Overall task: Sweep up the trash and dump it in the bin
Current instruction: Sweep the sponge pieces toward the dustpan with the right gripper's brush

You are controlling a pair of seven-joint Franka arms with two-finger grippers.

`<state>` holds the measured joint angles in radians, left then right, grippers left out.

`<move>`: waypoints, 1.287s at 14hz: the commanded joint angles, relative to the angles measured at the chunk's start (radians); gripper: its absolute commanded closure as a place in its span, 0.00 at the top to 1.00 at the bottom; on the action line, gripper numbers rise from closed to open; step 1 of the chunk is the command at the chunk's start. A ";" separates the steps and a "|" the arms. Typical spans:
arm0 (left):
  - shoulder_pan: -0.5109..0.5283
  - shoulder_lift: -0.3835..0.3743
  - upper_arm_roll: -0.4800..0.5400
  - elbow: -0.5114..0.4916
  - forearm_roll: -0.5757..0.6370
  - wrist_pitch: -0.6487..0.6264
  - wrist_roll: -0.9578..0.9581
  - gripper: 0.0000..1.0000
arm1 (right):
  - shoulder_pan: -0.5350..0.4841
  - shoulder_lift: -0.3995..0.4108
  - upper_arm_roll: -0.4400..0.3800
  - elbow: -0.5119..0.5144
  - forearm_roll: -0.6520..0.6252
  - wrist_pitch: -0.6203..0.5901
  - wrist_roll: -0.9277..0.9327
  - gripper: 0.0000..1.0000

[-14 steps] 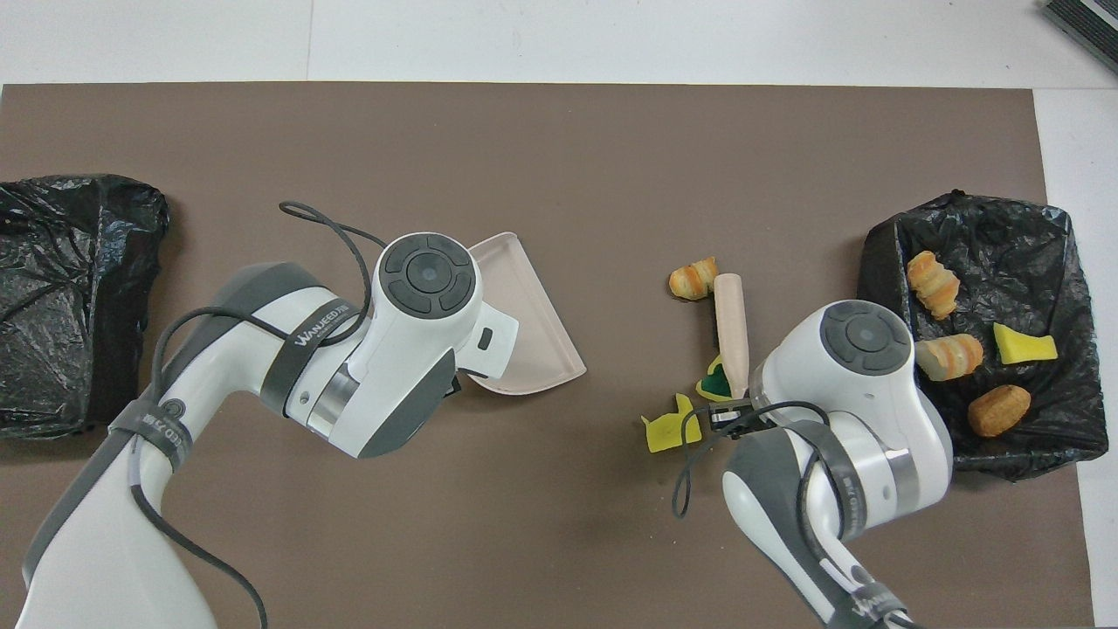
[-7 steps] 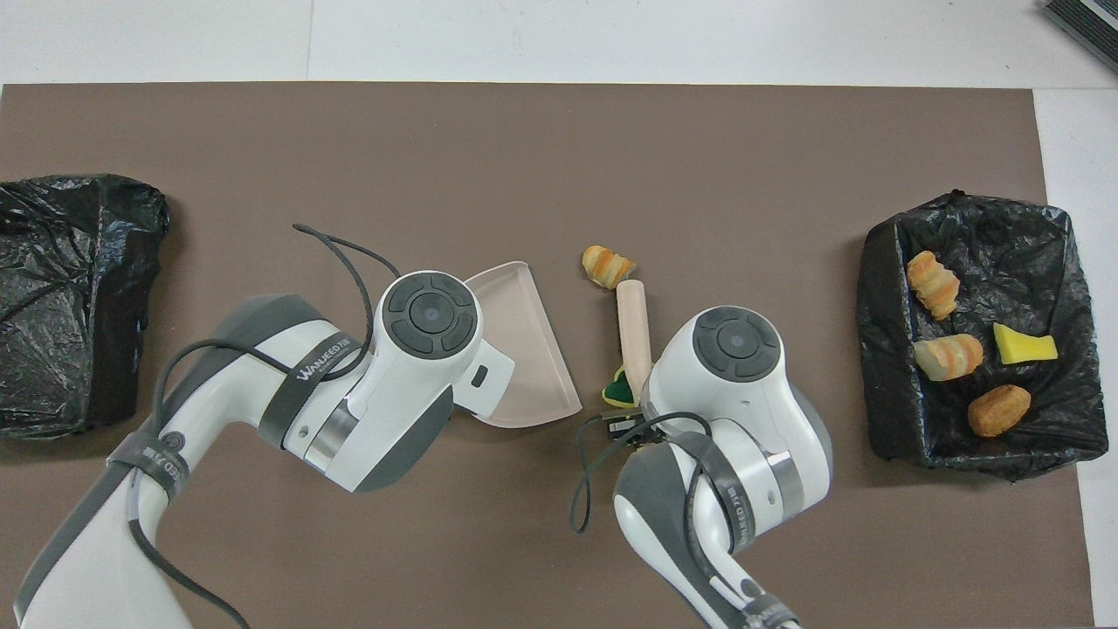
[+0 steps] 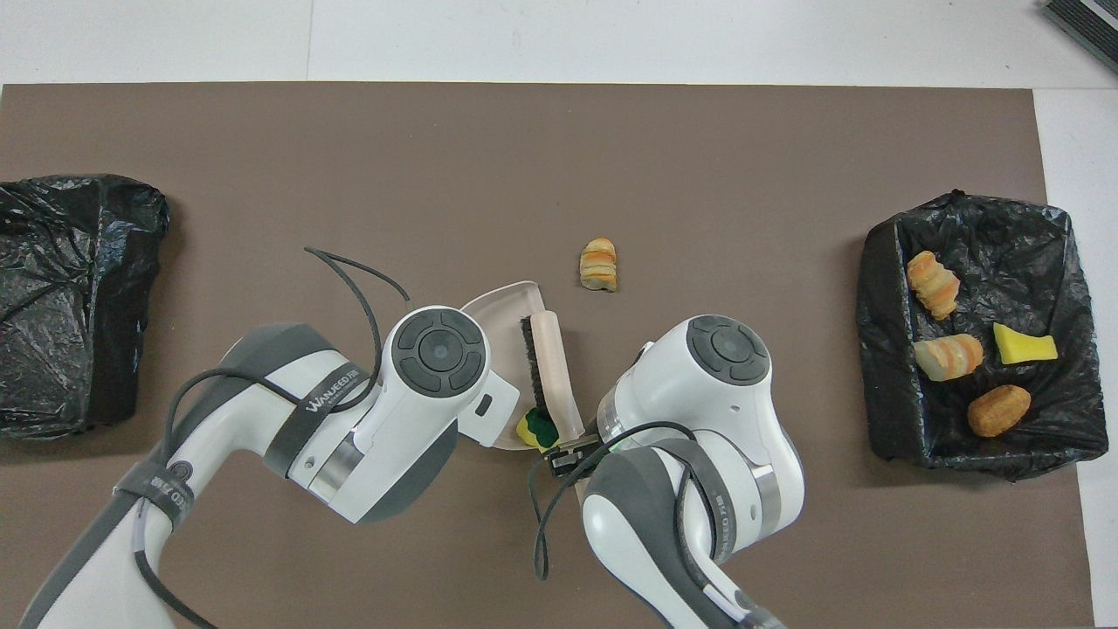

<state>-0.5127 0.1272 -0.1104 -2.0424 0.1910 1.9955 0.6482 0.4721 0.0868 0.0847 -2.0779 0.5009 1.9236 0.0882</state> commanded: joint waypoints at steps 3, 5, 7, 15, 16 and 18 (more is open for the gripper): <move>-0.004 -0.032 0.008 -0.055 0.010 0.057 0.025 0.00 | -0.098 -0.093 0.003 0.039 -0.059 -0.208 -0.028 0.00; -0.004 -0.032 0.008 -0.059 0.010 0.058 0.025 0.00 | -0.101 -0.123 0.001 0.024 -0.113 -0.268 0.008 0.00; -0.004 -0.034 0.008 -0.064 0.010 0.057 0.027 0.00 | -0.102 -0.145 0.006 0.004 -0.160 -0.307 0.132 0.00; -0.038 -0.095 0.011 -0.170 0.034 0.120 0.090 0.00 | -0.018 -0.389 0.013 -0.330 -0.180 -0.212 0.695 0.00; -0.038 -0.100 0.011 -0.176 0.044 0.121 0.090 0.00 | 0.006 -0.410 0.015 -0.374 -0.180 -0.184 0.725 0.00; -0.046 -0.112 0.009 -0.199 0.044 0.126 0.088 0.00 | 0.077 -0.418 0.016 -0.451 -0.180 -0.083 0.784 0.00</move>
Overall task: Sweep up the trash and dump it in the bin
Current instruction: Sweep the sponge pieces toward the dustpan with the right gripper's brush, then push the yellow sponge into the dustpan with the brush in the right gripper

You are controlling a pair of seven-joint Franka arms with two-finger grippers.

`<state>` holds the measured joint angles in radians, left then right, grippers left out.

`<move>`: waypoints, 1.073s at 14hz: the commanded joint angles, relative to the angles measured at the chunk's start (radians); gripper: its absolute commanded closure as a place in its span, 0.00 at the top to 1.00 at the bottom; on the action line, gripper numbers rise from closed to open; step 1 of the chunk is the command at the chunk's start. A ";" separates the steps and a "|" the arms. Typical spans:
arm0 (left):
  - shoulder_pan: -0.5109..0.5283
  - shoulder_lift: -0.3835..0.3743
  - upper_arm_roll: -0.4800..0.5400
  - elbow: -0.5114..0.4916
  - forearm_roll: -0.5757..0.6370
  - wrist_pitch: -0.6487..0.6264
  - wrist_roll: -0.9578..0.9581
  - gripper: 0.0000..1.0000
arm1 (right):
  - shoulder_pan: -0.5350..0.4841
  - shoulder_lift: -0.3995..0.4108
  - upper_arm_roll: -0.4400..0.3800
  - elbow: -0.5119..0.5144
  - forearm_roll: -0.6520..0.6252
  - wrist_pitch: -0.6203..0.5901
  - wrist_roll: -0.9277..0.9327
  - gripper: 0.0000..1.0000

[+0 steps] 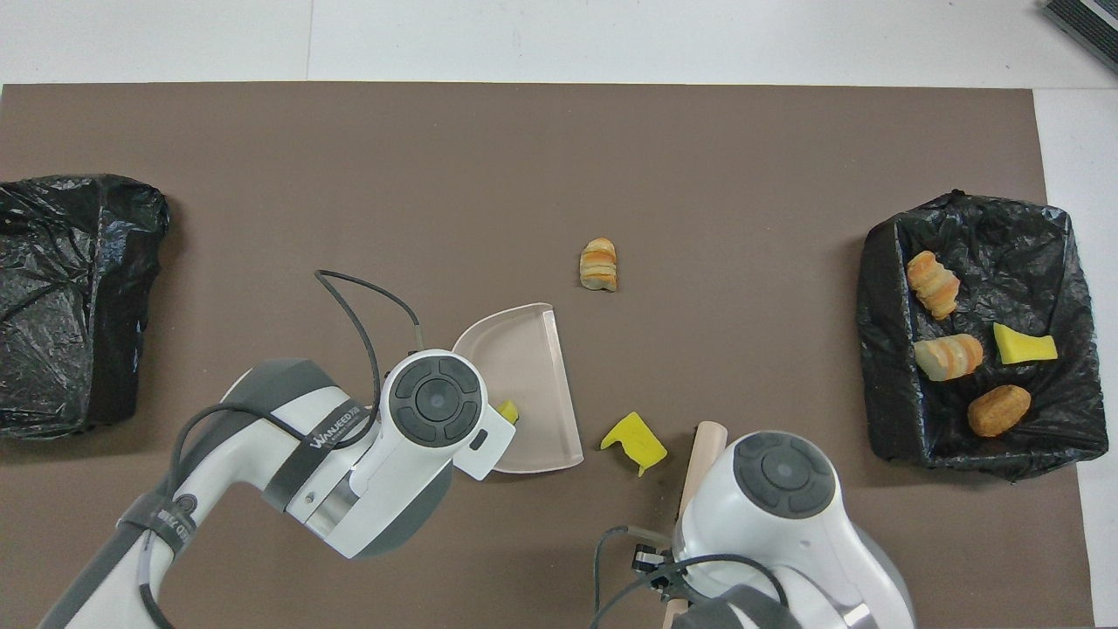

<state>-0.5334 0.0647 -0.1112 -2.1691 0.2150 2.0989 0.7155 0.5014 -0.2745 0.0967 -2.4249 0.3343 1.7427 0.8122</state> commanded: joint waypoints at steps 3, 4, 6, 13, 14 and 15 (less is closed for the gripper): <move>-0.027 -0.051 0.010 -0.078 0.020 0.035 0.019 0.00 | 0.072 0.006 0.003 -0.117 -0.012 0.194 -0.036 0.00; -0.025 -0.051 0.008 -0.083 0.018 0.042 0.018 0.00 | 0.077 0.008 0.003 -0.117 -0.012 0.228 -0.097 0.00; -0.023 -0.051 0.008 -0.086 0.018 0.053 0.018 0.00 | 0.077 0.049 0.003 -0.080 -0.006 0.244 -0.229 0.00; -0.016 -0.051 0.008 -0.092 0.017 0.067 -0.016 0.00 | 0.141 0.231 0.009 0.128 0.133 0.334 -0.335 0.00; -0.014 -0.051 0.008 -0.092 0.015 0.069 -0.031 0.00 | 0.138 0.236 0.009 0.150 0.124 0.304 -0.337 0.00; -0.016 -0.051 0.008 -0.092 0.015 0.069 -0.042 0.00 | 0.131 0.233 0.006 0.162 0.117 0.272 -0.341 0.00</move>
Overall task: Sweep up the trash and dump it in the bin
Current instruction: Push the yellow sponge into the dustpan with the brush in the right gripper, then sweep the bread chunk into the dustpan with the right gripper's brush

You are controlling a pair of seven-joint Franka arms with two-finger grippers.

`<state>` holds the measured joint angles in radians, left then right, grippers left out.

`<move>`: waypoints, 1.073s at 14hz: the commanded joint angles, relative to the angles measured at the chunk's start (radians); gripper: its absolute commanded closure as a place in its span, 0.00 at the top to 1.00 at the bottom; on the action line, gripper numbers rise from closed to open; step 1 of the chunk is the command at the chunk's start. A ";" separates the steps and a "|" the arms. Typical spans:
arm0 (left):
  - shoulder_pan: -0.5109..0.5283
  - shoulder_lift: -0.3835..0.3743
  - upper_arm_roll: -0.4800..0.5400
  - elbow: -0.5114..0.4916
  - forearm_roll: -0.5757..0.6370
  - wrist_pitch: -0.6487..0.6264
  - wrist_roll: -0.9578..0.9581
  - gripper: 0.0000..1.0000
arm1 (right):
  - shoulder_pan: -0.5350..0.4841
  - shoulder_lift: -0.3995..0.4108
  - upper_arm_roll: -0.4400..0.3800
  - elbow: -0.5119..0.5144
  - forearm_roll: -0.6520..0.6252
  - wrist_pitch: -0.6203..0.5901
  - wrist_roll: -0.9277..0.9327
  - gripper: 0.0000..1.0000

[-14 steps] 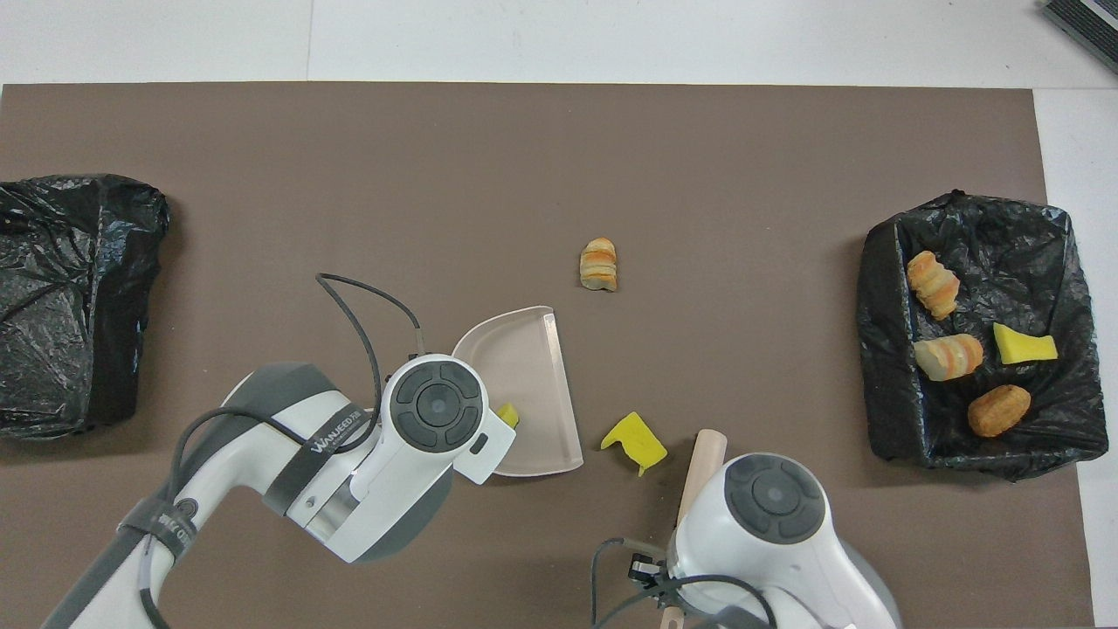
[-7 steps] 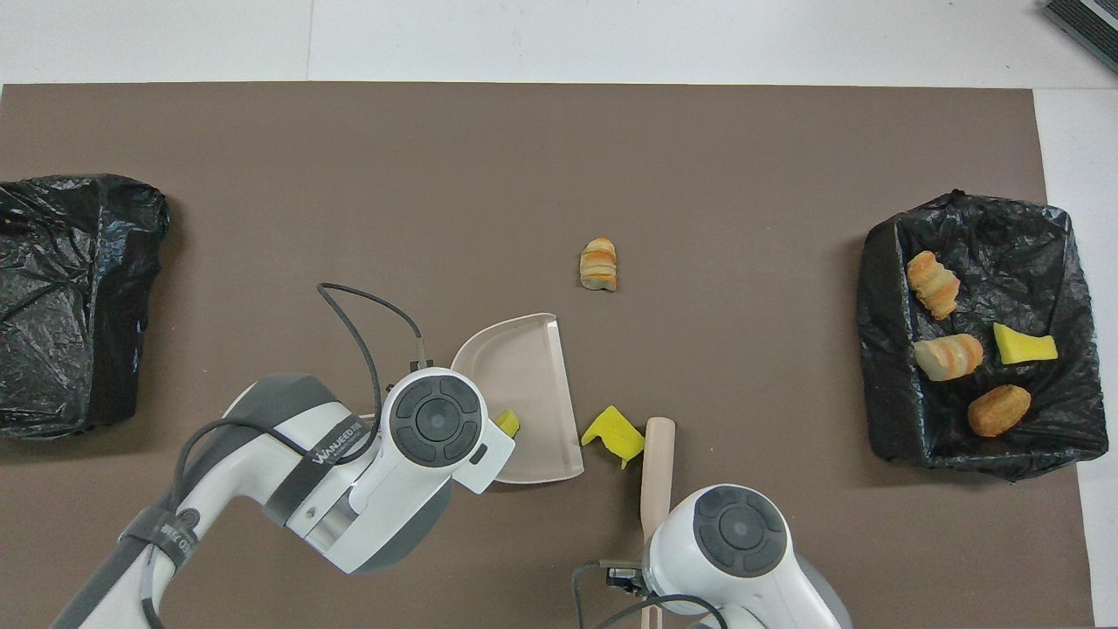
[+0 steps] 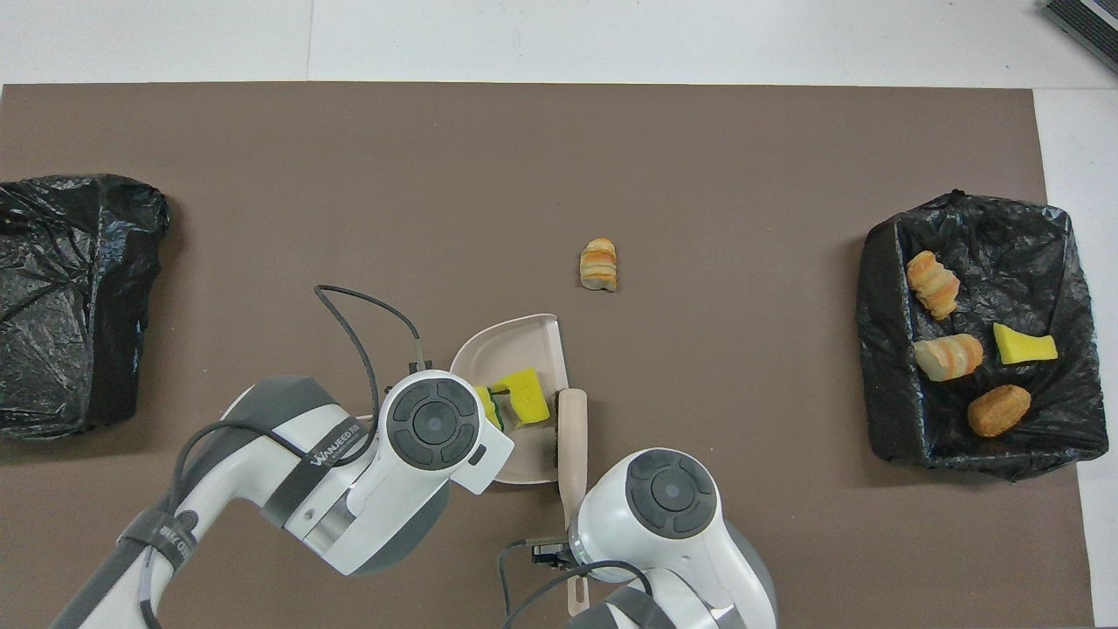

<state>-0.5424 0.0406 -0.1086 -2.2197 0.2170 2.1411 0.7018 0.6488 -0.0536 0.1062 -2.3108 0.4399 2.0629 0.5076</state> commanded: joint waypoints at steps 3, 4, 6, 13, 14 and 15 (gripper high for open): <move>-0.005 -0.027 0.006 -0.041 0.013 0.026 -0.031 0.00 | -0.061 0.015 -0.008 0.126 -0.119 -0.160 -0.055 0.00; -0.005 -0.024 0.006 -0.040 0.007 0.029 -0.042 0.00 | -0.084 0.024 -0.005 0.154 -0.180 -0.185 -0.057 0.00; 0.015 -0.013 0.006 -0.035 -0.005 0.074 -0.114 0.00 | -0.107 0.055 -0.010 0.200 -0.271 -0.211 -0.104 0.00; 0.022 -0.007 0.007 -0.023 -0.024 0.054 -0.262 0.00 | -0.308 0.217 -0.008 0.390 -0.501 -0.184 -0.423 0.00; 0.022 -0.007 0.007 -0.017 -0.025 0.036 -0.263 0.00 | -0.313 0.259 -0.008 0.430 -0.524 -0.182 -0.432 0.00; 0.024 -0.007 0.007 -0.011 -0.025 0.011 -0.281 0.00 | -0.316 0.293 -0.010 0.468 -0.529 -0.179 -0.434 0.00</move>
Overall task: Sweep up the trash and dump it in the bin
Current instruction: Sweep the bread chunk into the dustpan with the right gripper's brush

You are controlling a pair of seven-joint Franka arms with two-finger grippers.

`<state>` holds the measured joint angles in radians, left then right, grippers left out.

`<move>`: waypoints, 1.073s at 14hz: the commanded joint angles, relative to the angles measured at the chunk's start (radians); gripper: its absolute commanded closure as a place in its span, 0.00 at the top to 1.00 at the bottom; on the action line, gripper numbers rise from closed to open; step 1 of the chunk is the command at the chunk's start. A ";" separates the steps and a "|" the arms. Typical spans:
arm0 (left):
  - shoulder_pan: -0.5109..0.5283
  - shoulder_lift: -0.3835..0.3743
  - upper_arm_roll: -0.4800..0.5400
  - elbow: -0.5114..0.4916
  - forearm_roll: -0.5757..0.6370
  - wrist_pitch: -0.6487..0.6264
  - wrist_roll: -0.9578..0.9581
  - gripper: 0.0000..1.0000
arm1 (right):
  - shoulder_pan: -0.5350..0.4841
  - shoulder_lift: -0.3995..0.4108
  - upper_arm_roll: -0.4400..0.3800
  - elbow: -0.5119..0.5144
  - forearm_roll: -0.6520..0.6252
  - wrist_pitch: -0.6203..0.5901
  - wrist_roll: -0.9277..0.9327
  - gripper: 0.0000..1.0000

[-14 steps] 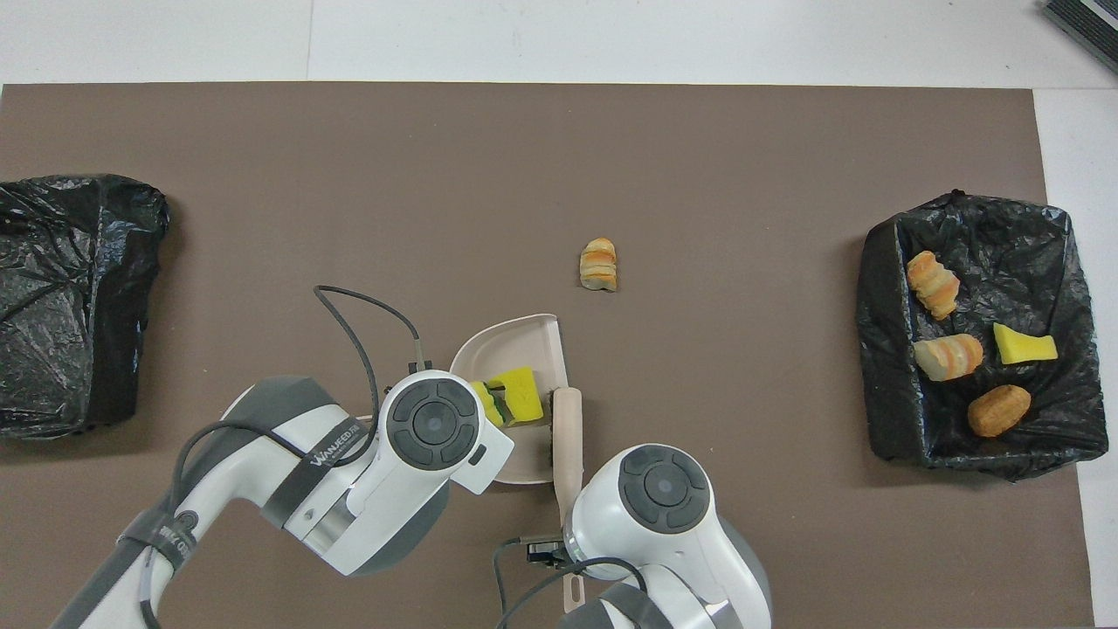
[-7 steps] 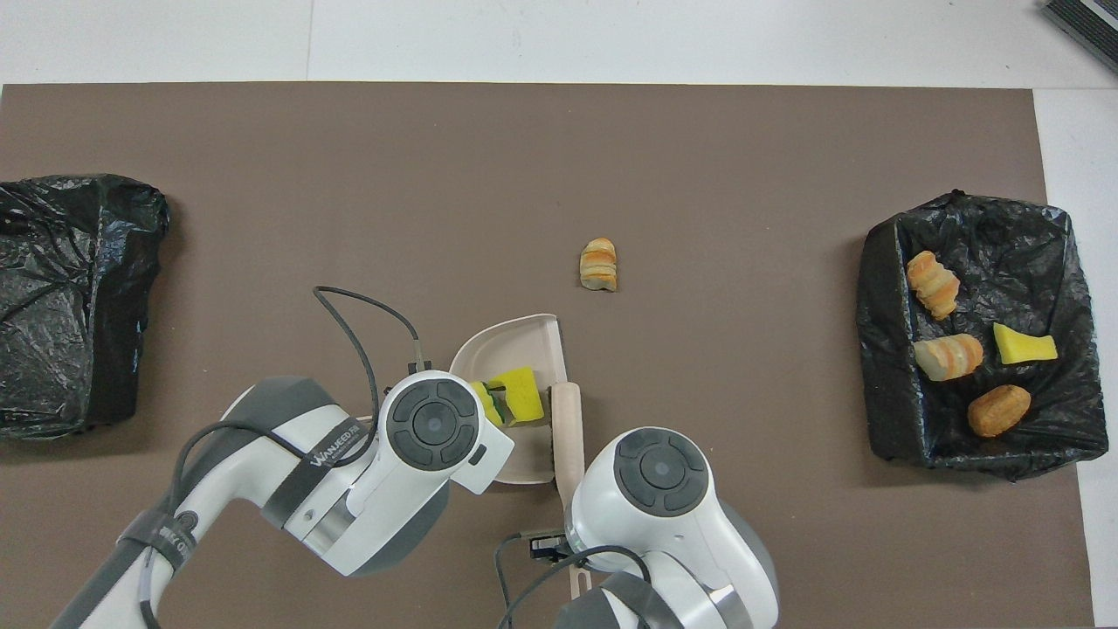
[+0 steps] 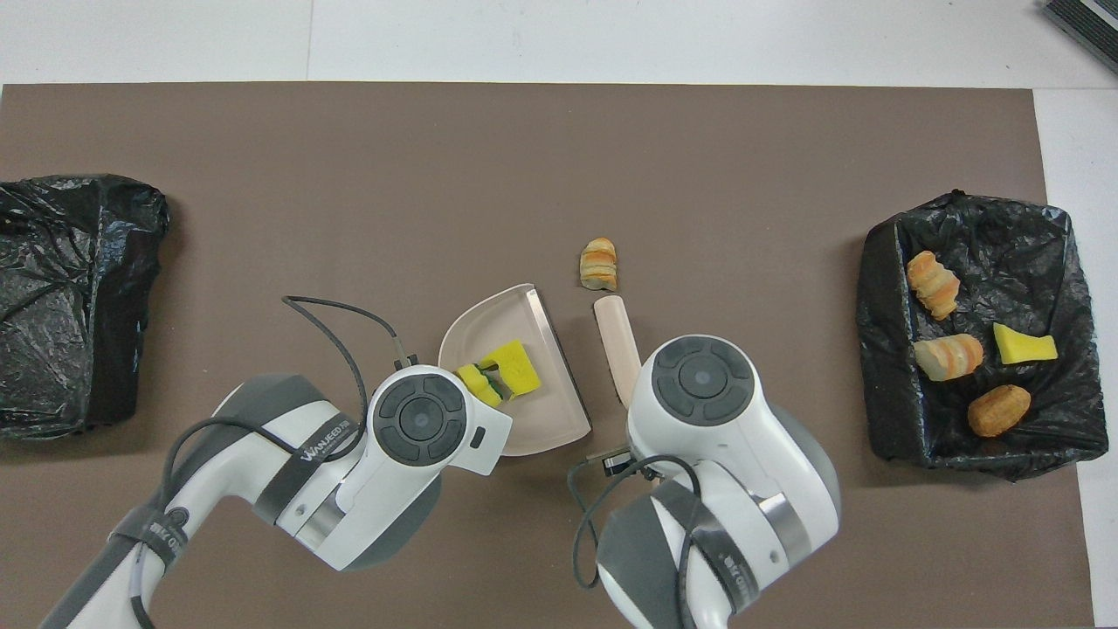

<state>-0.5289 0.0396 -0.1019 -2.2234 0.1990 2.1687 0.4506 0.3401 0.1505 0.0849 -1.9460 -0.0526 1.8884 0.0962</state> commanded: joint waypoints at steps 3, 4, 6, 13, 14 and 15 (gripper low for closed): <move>0.009 -0.009 0.001 -0.007 -0.007 -0.043 -0.090 0.00 | -0.007 0.217 0.012 0.214 -0.085 0.027 -0.026 0.00; 0.007 -0.009 0.001 -0.009 -0.007 -0.043 -0.090 0.00 | -0.007 0.250 0.012 0.243 -0.089 0.034 -0.029 0.00; 0.007 -0.010 0.001 -0.015 -0.007 -0.041 -0.090 0.00 | 0.008 0.268 0.013 0.266 -0.087 0.046 -0.048 0.00; 0.035 -0.010 -0.001 -0.021 -0.010 -0.029 -0.092 0.00 | 0.082 0.184 0.065 0.142 0.121 -0.012 -0.265 0.00; 0.035 -0.010 -0.001 -0.021 -0.010 -0.027 -0.092 0.00 | 0.088 0.172 0.067 0.150 0.196 -0.023 -0.236 0.00; 0.035 -0.010 -0.001 -0.021 -0.010 -0.027 -0.092 0.00 | 0.089 0.153 0.067 0.153 0.265 -0.026 -0.211 0.00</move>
<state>-0.5060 0.0395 -0.1021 -2.2237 0.1894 2.1348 0.3679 0.4309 0.3651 0.1364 -1.7563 0.0944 1.8852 -0.1113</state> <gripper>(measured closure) 0.687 0.744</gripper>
